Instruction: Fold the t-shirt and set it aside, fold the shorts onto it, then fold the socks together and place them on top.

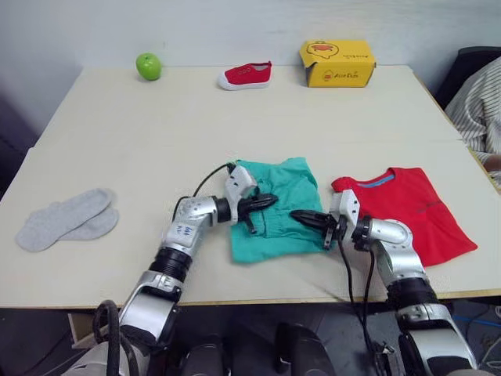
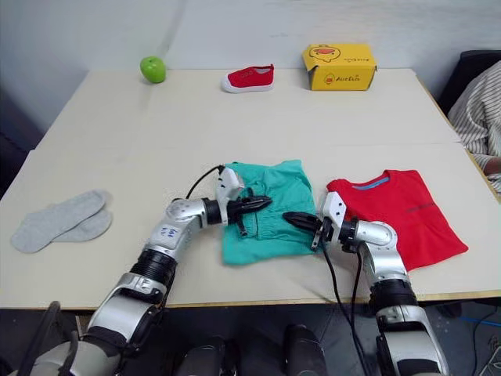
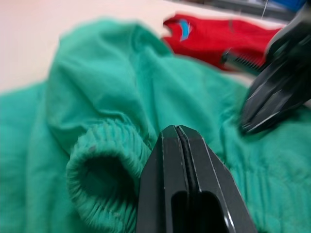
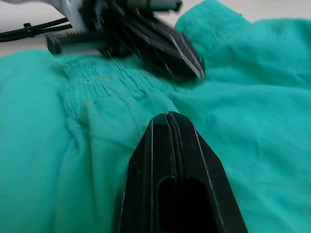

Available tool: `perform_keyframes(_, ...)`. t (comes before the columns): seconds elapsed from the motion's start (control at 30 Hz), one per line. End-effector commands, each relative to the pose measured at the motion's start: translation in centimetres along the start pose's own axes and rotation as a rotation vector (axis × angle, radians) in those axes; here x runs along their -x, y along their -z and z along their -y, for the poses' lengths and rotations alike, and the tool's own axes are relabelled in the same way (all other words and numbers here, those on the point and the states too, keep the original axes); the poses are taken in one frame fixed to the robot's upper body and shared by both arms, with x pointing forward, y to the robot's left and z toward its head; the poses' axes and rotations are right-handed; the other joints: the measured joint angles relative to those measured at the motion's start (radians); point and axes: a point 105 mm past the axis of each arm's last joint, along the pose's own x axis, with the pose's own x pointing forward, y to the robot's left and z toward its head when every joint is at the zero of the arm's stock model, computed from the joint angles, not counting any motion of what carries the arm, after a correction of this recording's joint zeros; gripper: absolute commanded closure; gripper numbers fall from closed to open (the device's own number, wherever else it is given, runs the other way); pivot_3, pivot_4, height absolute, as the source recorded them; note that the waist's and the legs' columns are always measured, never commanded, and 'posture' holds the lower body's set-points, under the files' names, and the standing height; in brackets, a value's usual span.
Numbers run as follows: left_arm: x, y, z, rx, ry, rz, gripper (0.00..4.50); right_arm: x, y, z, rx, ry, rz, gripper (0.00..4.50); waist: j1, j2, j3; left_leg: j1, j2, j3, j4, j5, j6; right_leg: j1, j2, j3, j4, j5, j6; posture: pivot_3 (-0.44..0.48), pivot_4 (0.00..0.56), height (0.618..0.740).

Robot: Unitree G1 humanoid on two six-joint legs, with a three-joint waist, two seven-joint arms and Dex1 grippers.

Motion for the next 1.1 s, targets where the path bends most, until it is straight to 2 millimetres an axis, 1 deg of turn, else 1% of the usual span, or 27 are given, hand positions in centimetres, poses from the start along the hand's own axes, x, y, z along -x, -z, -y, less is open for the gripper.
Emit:
perform_keyframes(0.03,0.3,0.2,-0.5,-0.036,-0.018,-0.018,4.5,1.6,-2.8,-1.4,-0.019,-0.099,-0.006,4.32,0.002,0.0,0.0,0.0,0.0,0.0,0.0,0.0,0.0,0.0,0.0,0.0,0.0,0.0,0.0,0.0,0.15,0.74)
perform_keyframes(0.07,0.4,0.2,-0.4,-0.04,-0.007,-0.011,4.5,2.1,-3.4,-1.2,-0.052,-0.093,-0.01,4.13,0.001,0.0,0.0,0.0,0.0,-0.001,0.0,0.0,0.0,0.0,-0.001,0.0,0.0,0.0,0.0,0.0,0.15,0.74)
perform_keyframes(0.13,0.9,0.3,-0.3,-0.054,0.009,0.01,4.5,3.2,-4.3,0.7,-0.161,-0.018,-0.018,3.58,-0.001,0.0,0.0,0.0,0.0,0.0,0.001,0.0,0.001,0.0,-0.002,0.0,0.0,0.0,0.0,0.0,0.15,0.74)
perform_keyframes(0.17,1.2,0.3,-0.1,-0.061,0.021,0.022,4.5,3.7,-4.2,1.7,-0.236,0.019,-0.043,3.17,-0.001,0.0,0.0,0.001,0.0,0.0,0.001,0.0,0.001,0.0,-0.003,0.0,0.0,0.0,0.0,0.0,0.15,0.74)
perform_keyframes(0.2,1.5,0.4,-0.1,-0.07,0.023,0.028,4.5,4.2,-4.0,2.8,-0.311,0.053,-0.076,2.93,-0.002,0.0,0.0,0.001,0.0,-0.001,0.001,0.0,0.001,0.0,-0.004,0.0,0.0,0.0,-0.001,0.0,0.15,0.74)
perform_keyframes(0.27,1.9,0.4,0.0,-0.082,0.029,0.043,4.5,4.8,-3.1,4.9,-0.47,0.131,-0.173,2.31,-0.002,0.0,0.0,0.001,0.0,0.0,0.001,0.0,0.001,-0.001,-0.006,0.0,0.0,0.0,-0.002,0.0,0.15,0.74)
perform_keyframes(0.3,2.1,0.4,0.0,-0.084,0.03,0.048,4.5,4.9,-2.8,5.6,-0.52,0.154,-0.199,1.99,-0.001,0.0,0.0,0.0,0.0,-0.001,0.001,0.0,0.001,-0.002,-0.007,0.0,0.0,-0.001,-0.003,0.0,0.15,0.74)
perform_keyframes(0.37,2.1,0.4,0.0,-0.085,0.033,0.05,4.5,4.4,-1.9,6.3,-0.63,0.164,-0.266,1.28,0.0,0.0,0.0,0.0,0.001,-0.002,0.001,0.0,0.0,-0.002,-0.008,0.001,0.0,-0.002,-0.005,0.0,0.15,0.74)
perform_keyframes(0.47,2.1,0.5,0.1,-0.092,0.038,0.046,4.5,2.9,-0.6,6.9,-0.704,0.156,-0.341,0.2,0.0,0.0,0.0,-0.001,0.001,-0.002,0.001,0.0,-0.001,-0.002,-0.005,0.0,0.002,-0.002,-0.005,0.0,0.15,0.74)
perform_keyframes(0.5,2.1,0.5,0.1,-0.094,0.039,0.046,4.5,2.1,-0.4,6.8,-0.725,0.137,-0.353,0.03,0.0,0.0,0.0,-0.002,0.001,-0.002,0.0,0.0,-0.001,-0.002,-0.005,-0.001,0.003,-0.002,-0.005,0.0,0.15,0.74)
perform_keyframes(0.57,2.2,0.5,0.1,-0.096,0.032,0.048,4.5,0.7,-0.3,6.0,-0.783,0.064,-0.377,0.03,-0.003,0.0,0.0,-0.002,0.0,-0.001,0.001,0.0,0.0,-0.002,-0.004,-0.002,0.003,-0.002,-0.005,0.0,0.15,0.74)
perform_keyframes(0.63,2.4,0.6,-0.1,-0.1,0.024,0.047,4.5,-0.6,-0.3,5.7,-0.775,0.026,-0.383,0.03,-0.006,0.0,0.0,-0.001,0.0,0.001,0.001,0.0,0.0,-0.002,-0.004,-0.003,0.003,-0.001,-0.004,0.0,0.15,0.74)
perform_keyframes(0.67,2.5,0.6,-0.2,-0.102,0.018,0.046,4.5,-1.3,-0.6,5.5,-0.772,0.0,-0.365,0.03,-0.006,0.0,0.0,-0.001,0.0,0.001,0.001,0.0,0.0,-0.002,-0.004,-0.003,0.003,-0.001,-0.004,0.0,0.15,0.74)
perform_keyframes(0.7,2.6,0.6,-0.2,-0.102,0.013,0.049,4.5,-2.2,-1.4,5.3,-0.787,-0.033,-0.325,0.03,-0.007,0.0,0.0,-0.001,0.0,0.001,0.001,0.0,0.0,-0.002,-0.004,-0.003,0.004,-0.001,-0.004,0.0,0.15,0.74)
perform_keyframes(0.73,2.8,0.6,-0.4,-0.101,0.002,0.054,4.5,-3.0,-2.6,5.2,-0.805,-0.074,-0.252,0.03,-0.008,0.0,0.0,-0.001,0.0,0.001,0.001,0.0,0.0,-0.002,-0.003,-0.003,0.004,-0.001,-0.004,0.0,0.15,0.74)
perform_keyframes(0.77,3.1,0.6,-0.5,-0.093,-0.009,0.062,4.5,-3.8,-3.7,5.1,-0.847,-0.1,-0.196,0.2,-0.008,0.0,0.0,-0.001,0.001,0.001,0.001,0.0,0.0,-0.002,-0.003,-0.003,0.004,-0.001,-0.004,0.0,0.15,0.74)
perform_keyframes(0.83,3.6,0.8,-0.6,-0.093,-0.022,0.064,4.5,-4.6,-4.7,4.9,-0.857,-0.128,-0.151,0.61,-0.009,0.0,0.0,-0.001,0.001,0.001,0.001,0.0,0.0,-0.003,-0.003,-0.003,0.005,-0.001,-0.004,0.0,0.15,0.74)
perform_keyframes(0.9,3.9,0.7,-0.6,-0.104,-0.015,0.072,4.5,-4.6,-4.7,4.7,-0.867,-0.131,-0.161,1.3,-0.006,0.0,0.0,-0.001,0.0,0.001,0.001,0.0,0.0,-0.004,-0.003,-0.003,0.006,-0.001,-0.004,0.0,0.15,0.74)
perform_keyframes(0.97,4.2,0.3,-0.7,-0.119,-0.02,0.091,4.5,-4.5,-5.1,4.9,-0.871,-0.126,-0.136,1.99,-0.005,0.0,0.0,-0.002,0.0,0.001,0.001,0.0,0.0,-0.004,-0.004,-0.002,0.006,-0.001,-0.004,0.0,0.15,0.74)
perform_keyframes(1.07,4.7,-0.1,-0.6,-0.143,-0.015,0.107,4.5,-3.6,-6.6,5.0,-0.868,-0.144,-0.089,3.03,0.0,0.0,0.0,-0.003,-0.001,0.001,0.001,0.0,0.0,-0.004,-0.005,-0.002,0.006,-0.001,-0.004,0.0,0.15,0.74)
perform_keyframes(1.1,5.0,-0.3,-0.5,-0.151,-0.001,0.115,4.5,-2.7,-7.7,4.9,-0.859,-0.168,-0.066,3.38,0.001,0.0,0.0,-0.003,-0.001,0.001,0.001,0.0,0.0,-0.005,-0.005,-0.002,0.006,-0.001,-0.004,0.0,0.15,0.74)
